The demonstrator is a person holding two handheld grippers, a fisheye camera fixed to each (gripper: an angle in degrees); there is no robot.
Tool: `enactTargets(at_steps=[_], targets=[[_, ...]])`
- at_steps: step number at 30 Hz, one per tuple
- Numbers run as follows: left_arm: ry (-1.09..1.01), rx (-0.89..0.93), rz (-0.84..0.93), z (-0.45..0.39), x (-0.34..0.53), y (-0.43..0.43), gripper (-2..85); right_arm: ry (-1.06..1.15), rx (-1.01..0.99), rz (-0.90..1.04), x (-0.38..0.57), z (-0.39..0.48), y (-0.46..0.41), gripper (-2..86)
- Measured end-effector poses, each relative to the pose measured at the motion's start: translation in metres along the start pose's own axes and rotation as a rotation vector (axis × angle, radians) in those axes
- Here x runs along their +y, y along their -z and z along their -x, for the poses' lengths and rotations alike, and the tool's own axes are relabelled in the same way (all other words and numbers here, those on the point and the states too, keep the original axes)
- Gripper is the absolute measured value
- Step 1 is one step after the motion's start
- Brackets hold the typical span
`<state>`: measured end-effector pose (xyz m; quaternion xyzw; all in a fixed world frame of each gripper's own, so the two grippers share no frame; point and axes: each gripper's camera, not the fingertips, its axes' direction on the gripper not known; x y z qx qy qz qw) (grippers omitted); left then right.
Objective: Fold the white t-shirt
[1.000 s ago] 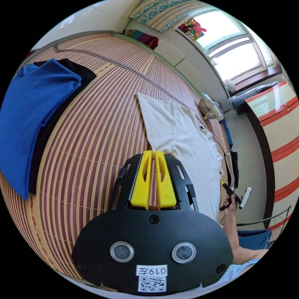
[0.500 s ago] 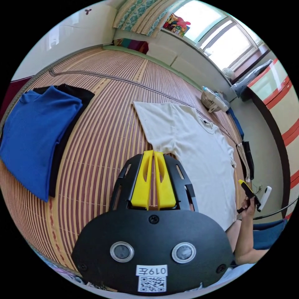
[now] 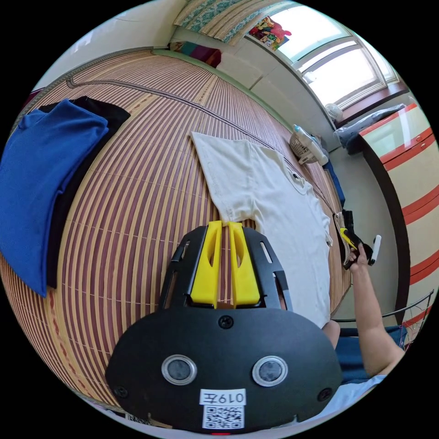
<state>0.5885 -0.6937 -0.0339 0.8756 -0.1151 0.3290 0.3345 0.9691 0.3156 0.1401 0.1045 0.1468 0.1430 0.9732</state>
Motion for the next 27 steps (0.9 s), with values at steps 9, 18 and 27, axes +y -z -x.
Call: enactTargets(at_steps=[9, 18, 27], targets=[[-0.012, -0.004, -0.002, -0.002, -0.003, -0.007, 1.2, -0.141, -0.123, 0.056, -0.074, -0.060, -0.045, 7.0], [-0.019, -0.013, -0.009, -0.005, -0.004, -0.011, 1.3, -0.075, -0.154, 0.111, -0.106, -0.072, -0.066, 6.6], [-0.015, -0.006, -0.013, -0.006, -0.003, -0.013, 1.3, -0.052, -0.131, 0.132, -0.122, -0.077, -0.065, -0.3]])
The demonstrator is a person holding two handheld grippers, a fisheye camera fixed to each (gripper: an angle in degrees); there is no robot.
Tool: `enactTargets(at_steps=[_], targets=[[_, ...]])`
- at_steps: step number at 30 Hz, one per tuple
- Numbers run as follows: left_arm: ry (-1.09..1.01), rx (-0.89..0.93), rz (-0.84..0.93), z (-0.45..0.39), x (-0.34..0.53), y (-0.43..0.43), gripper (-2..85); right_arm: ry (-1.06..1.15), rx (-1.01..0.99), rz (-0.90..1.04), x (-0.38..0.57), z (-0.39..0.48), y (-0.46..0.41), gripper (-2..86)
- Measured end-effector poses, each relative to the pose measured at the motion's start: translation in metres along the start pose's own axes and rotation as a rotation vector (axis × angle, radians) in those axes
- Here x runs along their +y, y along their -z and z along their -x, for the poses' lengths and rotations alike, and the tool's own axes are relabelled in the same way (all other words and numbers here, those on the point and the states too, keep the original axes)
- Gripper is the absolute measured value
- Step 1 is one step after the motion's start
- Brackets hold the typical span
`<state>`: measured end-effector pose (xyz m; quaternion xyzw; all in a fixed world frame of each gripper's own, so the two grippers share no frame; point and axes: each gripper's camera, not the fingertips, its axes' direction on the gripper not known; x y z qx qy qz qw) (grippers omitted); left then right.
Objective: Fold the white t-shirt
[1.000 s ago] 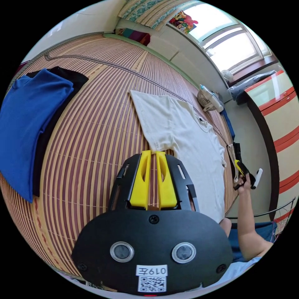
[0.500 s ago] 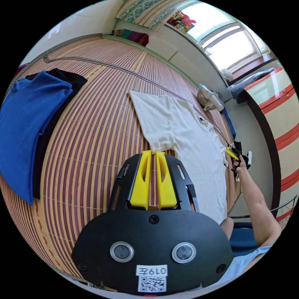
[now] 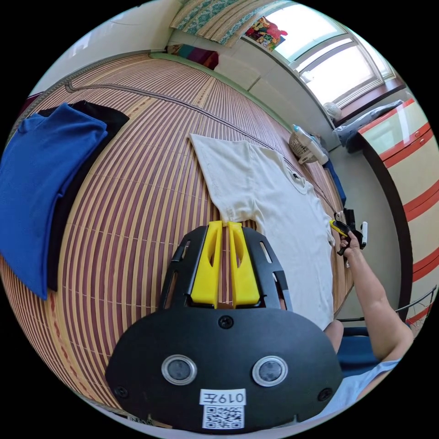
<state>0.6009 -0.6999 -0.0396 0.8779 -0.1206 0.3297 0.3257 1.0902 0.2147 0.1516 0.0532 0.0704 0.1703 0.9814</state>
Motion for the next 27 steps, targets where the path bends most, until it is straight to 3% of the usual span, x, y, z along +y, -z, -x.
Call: enactTargets(at_steps=[13, 21, 27], targets=[[0.005, 0.013, 0.003, 0.000, 0.000, -0.001, 1.2, -0.065, 0.002, -0.034, -0.008, -0.005, 0.018, 6.1], [0.001, 0.004, 0.001, -0.003, 0.001, -0.001, 1.5, 0.059, -0.048, 0.071, 0.002, 0.008, 0.017, 7.0], [-0.005, -0.007, 0.000, -0.005, 0.002, -0.001, 1.5, 0.196, 0.143, 0.073, 0.001, 0.046, 0.012, 3.8]])
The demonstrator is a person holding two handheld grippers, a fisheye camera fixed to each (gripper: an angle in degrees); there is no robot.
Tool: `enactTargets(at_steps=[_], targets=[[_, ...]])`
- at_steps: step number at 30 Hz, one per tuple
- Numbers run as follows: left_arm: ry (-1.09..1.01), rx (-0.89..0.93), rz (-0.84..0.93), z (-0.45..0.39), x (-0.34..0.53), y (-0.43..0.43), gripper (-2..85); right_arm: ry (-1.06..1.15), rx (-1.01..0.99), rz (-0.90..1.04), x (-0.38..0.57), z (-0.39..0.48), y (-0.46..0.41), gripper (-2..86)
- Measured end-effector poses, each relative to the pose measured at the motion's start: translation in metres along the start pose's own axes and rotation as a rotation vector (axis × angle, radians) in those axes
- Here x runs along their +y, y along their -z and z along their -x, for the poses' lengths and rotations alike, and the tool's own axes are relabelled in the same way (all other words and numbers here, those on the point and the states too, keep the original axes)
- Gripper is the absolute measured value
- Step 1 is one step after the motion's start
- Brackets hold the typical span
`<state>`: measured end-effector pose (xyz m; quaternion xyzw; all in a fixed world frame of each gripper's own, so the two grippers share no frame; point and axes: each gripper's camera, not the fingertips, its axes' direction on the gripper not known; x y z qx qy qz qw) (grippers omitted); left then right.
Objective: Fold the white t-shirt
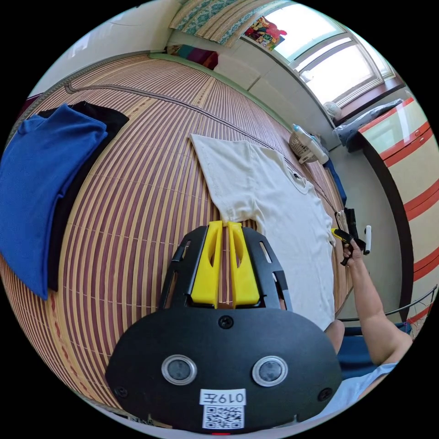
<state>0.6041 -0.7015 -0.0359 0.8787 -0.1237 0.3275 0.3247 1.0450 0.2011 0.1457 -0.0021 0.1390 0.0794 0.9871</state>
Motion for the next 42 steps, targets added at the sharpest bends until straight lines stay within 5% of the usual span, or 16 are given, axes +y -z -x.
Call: enactTargets(at_steps=[7, 21, 29, 42], targets=[[0.000, 0.008, 0.001, 0.001, 0.000, 0.001, 1.5, 0.058, 0.152, -0.010, 0.001, 0.034, 0.003, -0.6], [0.009, 0.019, 0.003, 0.003, 0.001, 0.002, 1.4, -0.084, -0.048, -0.006, 0.016, 0.037, 0.012, 5.6], [0.005, 0.011, 0.002, 0.002, 0.002, 0.003, 1.3, -0.011, 0.088, -0.020, 0.015, 0.067, 0.012, -0.6], [0.011, 0.020, 0.006, 0.004, 0.002, 0.004, 1.7, -0.096, 0.000, -0.039, 0.024, 0.093, 0.023, 3.6]])
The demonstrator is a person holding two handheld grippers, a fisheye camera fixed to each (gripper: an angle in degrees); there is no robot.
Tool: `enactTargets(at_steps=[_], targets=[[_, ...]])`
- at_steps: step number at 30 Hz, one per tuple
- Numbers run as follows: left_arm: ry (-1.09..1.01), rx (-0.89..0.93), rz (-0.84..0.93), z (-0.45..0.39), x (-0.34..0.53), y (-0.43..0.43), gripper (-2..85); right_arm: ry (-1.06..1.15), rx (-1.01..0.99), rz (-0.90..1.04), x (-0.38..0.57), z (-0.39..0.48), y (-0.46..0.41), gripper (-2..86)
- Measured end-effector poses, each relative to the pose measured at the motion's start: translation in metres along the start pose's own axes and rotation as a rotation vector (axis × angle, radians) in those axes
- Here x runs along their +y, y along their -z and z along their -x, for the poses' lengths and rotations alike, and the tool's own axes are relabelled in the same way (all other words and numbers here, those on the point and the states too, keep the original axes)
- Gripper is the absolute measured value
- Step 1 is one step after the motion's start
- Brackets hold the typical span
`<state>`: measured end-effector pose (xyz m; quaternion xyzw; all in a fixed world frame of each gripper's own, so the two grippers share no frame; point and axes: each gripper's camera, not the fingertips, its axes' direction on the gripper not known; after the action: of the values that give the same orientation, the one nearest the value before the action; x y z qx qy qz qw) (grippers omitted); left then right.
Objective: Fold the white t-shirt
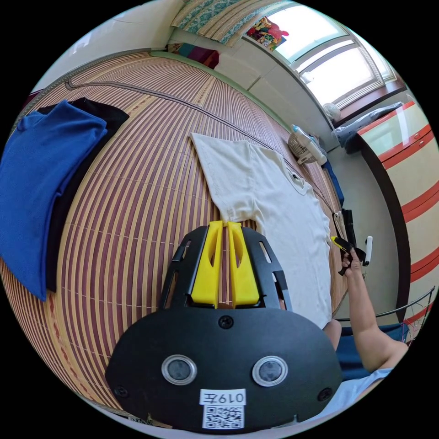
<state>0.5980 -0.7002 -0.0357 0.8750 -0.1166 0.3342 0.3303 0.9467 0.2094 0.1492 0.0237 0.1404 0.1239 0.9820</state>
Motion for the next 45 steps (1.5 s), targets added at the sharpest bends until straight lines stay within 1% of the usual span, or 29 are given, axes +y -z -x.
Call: enactTargets(at_steps=[4, 8, 11, 15, 21, 23, 25, 27, 29, 32, 33, 36, 40, 43, 45], targets=[[0.002, -0.001, -0.002, 0.000, 0.000, 0.000, 1.7, 0.009, -0.030, 0.024, 0.004, 0.015, -0.004, 4.5], [-0.001, -0.007, -0.004, -0.001, 0.001, 0.000, 1.7, 0.085, 0.068, 0.025, 0.003, 0.039, -0.008, 0.8], [-0.001, -0.003, -0.003, 0.000, 0.000, 0.001, 1.6, 0.091, 0.103, 0.024, -0.002, 0.051, -0.007, -0.5], [0.003, 0.005, 0.000, 0.001, 0.000, 0.001, 1.6, 0.085, 0.065, 0.014, -0.004, 0.060, -0.008, -0.7], [0.003, 0.007, 0.001, 0.002, 0.000, 0.001, 1.6, 0.056, 0.040, -0.087, -0.005, 0.076, 0.009, -0.4], [0.003, 0.004, -0.002, 0.002, 0.000, 0.001, 1.7, 0.139, 0.008, -0.191, -0.006, 0.099, 0.024, -0.3], [0.003, -0.001, -0.004, 0.001, 0.000, 0.000, 1.7, 0.228, -0.011, -0.221, -0.014, 0.126, 0.029, 0.0], [-0.001, -0.009, -0.006, 0.000, 0.000, 0.000, 1.7, 0.297, -0.040, -0.206, -0.030, 0.158, 0.027, 0.8], [-0.005, -0.014, -0.006, -0.001, 0.000, 0.000, 1.7, 0.365, -0.113, -0.181, -0.058, 0.202, 0.021, 4.2], [-0.003, -0.007, -0.004, 0.000, 0.000, 0.000, 1.7, 0.416, -0.210, -0.096, -0.107, 0.254, 0.006, 5.6], [-0.002, -0.005, -0.004, 0.000, 0.000, 0.000, 1.7, 0.418, -0.213, -0.082, -0.117, 0.263, 0.003, 5.8], [-0.002, 0.001, 0.000, 0.001, -0.001, 0.000, 1.6, 0.463, -0.141, 0.000, -0.164, 0.311, -0.015, 4.8], [-0.015, -0.008, 0.007, 0.000, -0.003, 0.000, 1.3, 0.609, 0.020, 0.139, -0.204, 0.378, -0.048, 5.7], [-0.016, -0.006, 0.007, 0.000, -0.003, 0.000, 1.2, 0.668, 0.151, 0.176, -0.219, 0.412, -0.072, 6.4], [-0.015, -0.005, 0.007, 0.000, -0.003, 0.000, 1.3, 0.680, 0.177, 0.197, -0.227, 0.424, -0.083, 6.7]])
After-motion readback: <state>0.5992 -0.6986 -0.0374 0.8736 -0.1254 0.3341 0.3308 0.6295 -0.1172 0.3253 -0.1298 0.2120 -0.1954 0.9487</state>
